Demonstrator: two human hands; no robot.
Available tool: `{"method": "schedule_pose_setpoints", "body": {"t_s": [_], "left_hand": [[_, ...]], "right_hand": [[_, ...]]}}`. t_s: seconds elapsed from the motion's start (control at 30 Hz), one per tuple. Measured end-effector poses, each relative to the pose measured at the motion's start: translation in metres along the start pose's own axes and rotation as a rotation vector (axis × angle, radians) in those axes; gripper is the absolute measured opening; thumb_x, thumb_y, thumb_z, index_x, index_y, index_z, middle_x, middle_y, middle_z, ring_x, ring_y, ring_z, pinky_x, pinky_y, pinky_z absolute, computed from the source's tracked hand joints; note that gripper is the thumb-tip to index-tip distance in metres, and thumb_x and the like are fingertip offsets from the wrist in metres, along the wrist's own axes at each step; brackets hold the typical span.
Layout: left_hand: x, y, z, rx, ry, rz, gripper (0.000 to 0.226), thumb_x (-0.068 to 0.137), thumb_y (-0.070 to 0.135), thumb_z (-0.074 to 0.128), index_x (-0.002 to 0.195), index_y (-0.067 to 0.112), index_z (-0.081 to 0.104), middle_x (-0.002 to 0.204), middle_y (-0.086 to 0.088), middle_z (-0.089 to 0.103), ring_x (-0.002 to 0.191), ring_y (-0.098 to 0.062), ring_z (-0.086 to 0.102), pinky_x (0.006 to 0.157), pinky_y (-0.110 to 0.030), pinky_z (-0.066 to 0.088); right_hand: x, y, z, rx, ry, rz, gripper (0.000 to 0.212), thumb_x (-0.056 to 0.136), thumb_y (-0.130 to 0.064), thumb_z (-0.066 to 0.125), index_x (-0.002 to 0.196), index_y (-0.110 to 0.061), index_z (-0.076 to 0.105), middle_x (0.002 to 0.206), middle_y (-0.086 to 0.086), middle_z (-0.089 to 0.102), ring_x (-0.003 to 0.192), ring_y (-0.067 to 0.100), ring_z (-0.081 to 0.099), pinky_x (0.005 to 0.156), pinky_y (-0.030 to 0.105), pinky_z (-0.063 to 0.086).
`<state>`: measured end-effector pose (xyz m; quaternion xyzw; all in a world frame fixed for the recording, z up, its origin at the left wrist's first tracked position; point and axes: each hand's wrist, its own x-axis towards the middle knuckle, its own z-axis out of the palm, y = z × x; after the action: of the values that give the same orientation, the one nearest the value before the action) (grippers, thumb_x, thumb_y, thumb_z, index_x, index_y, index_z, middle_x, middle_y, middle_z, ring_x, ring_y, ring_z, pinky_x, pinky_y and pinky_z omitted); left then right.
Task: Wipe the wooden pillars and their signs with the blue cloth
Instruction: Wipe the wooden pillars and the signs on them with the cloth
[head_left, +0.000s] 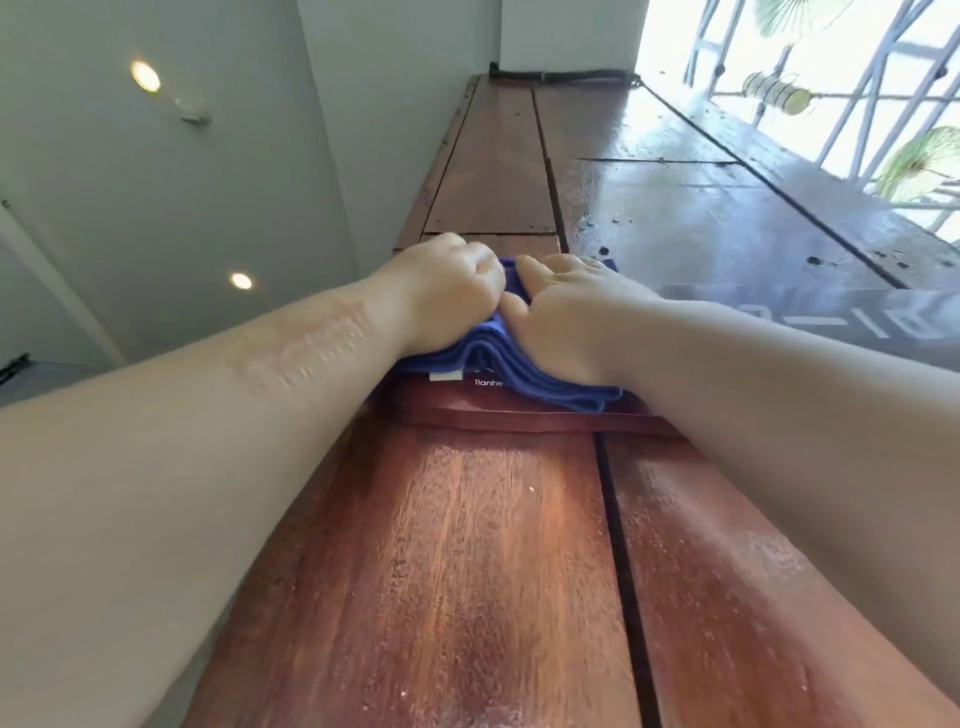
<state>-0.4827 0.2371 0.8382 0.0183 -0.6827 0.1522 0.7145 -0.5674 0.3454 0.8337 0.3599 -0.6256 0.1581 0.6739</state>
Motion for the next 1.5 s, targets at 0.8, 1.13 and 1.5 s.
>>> {"method": "schedule_pose_setpoints", "body": {"t_s": [0.8,1.13,1.5], "left_hand": [[-0.023,0.044,0.015,0.114,-0.275,0.113,0.056,0.099,0.035,0.021,0.149,0.018,0.003,0.159,0.0,-0.005,0.143,-0.009,-0.009,0.113,-0.028,-0.007],[-0.071,0.067,0.024,0.113,-0.214,0.238,0.06,0.097,0.034,0.029,0.149,0.021,0.002,0.158,0.005,-0.005,0.141,-0.002,-0.012,0.115,-0.026,-0.008],[-0.048,0.082,0.031,0.102,-0.22,0.107,0.056,0.097,0.031,0.025,0.149,0.02,0.005,0.159,0.003,-0.003,0.134,0.004,-0.011,0.11,-0.022,-0.011]], "right_hand": [[-0.04,0.048,-0.002,0.127,-0.039,0.001,0.066,0.093,-0.046,0.01,0.15,-0.016,0.001,0.16,0.004,-0.006,0.145,0.017,-0.007,0.116,0.034,-0.003],[-0.116,0.055,0.003,0.095,0.038,-0.02,0.066,0.094,-0.046,0.008,0.149,-0.014,-0.006,0.159,0.004,-0.012,0.144,0.016,-0.015,0.113,0.032,-0.012],[-0.086,0.067,-0.012,0.108,-0.117,0.024,0.062,0.095,-0.038,0.011,0.15,-0.013,-0.007,0.159,0.004,-0.015,0.144,0.018,-0.015,0.116,0.036,-0.009]]}}
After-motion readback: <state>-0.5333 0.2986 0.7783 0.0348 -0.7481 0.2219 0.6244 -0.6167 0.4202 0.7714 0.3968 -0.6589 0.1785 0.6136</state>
